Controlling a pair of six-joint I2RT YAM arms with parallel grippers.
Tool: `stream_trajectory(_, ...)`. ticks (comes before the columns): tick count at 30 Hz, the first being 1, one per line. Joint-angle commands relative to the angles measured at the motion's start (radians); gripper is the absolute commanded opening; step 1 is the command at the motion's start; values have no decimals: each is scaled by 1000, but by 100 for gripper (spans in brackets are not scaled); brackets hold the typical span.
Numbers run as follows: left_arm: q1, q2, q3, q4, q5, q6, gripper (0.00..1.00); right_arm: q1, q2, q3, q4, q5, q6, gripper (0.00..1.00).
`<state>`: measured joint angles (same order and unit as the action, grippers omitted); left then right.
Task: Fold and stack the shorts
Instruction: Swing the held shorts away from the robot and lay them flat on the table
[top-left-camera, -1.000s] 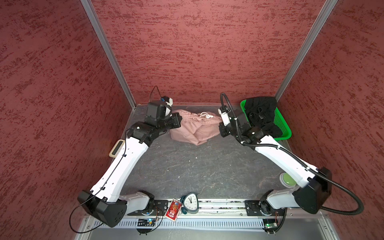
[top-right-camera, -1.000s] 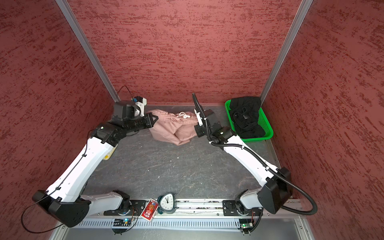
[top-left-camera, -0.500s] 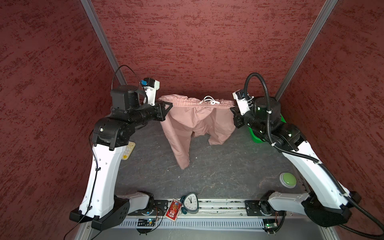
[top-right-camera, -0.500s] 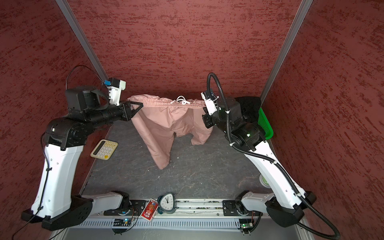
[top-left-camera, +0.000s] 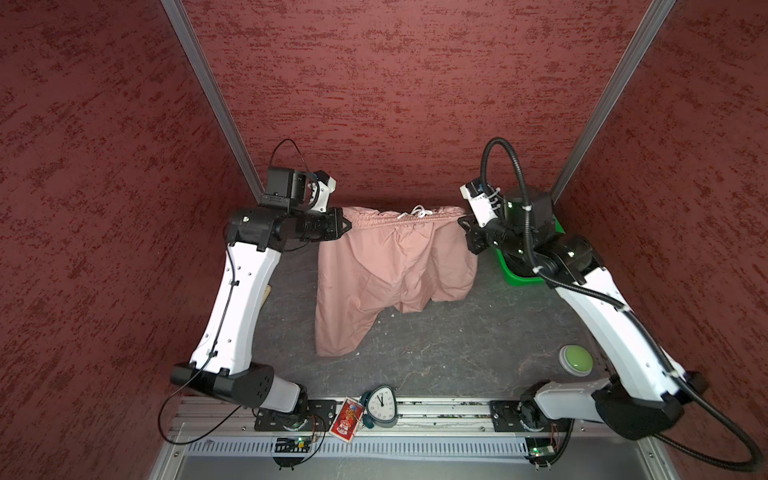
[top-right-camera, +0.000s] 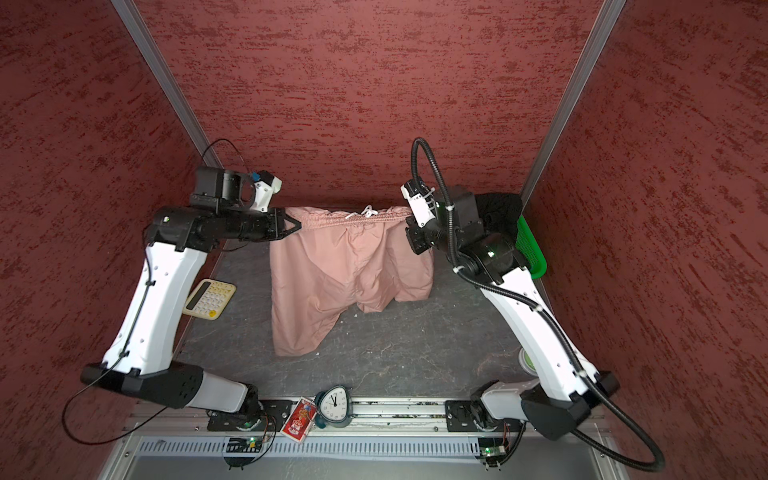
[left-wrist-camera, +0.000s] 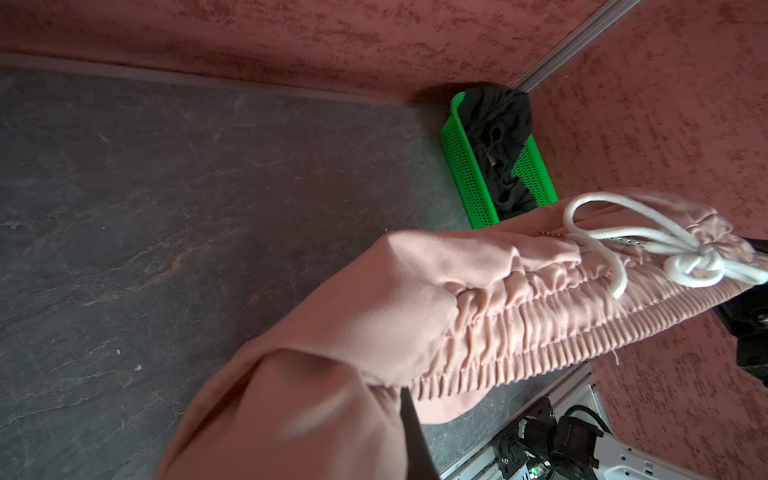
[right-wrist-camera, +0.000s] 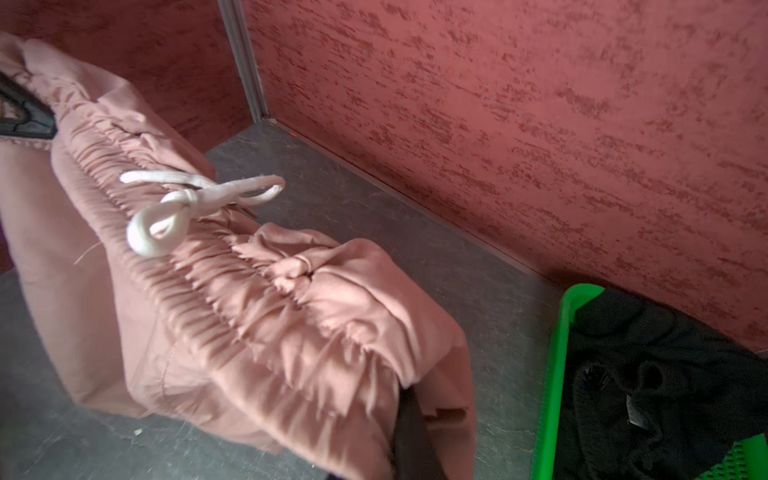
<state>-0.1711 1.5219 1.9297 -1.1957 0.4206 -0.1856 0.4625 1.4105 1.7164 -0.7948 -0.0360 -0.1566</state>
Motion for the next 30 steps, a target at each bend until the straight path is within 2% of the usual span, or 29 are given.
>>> stream_trajectory(1,79,106,29,155,-61,-3,0,-131,150,88,129,2,-9,0)
stream_trajectory(5,88,297,199,296,-64,34,0,-182,403,346,193,-38,-33,0)
stream_trajectory(8,91,430,468,265,0,33,0,-185,556,607,163,-61,-43,0)
stream_trajectory(10,88,468,612,254,19,44,0,-186,607,742,138,-86,-48,0)
stream_trajectory(12,91,470,689,261,4,73,0,-186,606,785,147,-110,-64,0)
stream_trajectory(14,99,437,681,284,-21,104,0,-185,565,726,186,-121,-80,0)
stream_trajectory(18,105,322,480,334,-9,168,0,-185,364,339,434,-125,-112,0)
stream_trajectory(21,99,166,180,500,3,150,0,-186,204,91,605,-118,-131,0)
stream_trajectory(23,101,60,-14,580,-3,119,0,-185,108,-59,654,-120,-134,0)
stream_trajectory(28,94,-238,-570,757,-114,20,0,-178,-172,-562,776,-136,-40,0)
stream_trajectory(30,87,-320,-733,755,-165,-24,0,-161,-255,-718,783,-132,12,0)
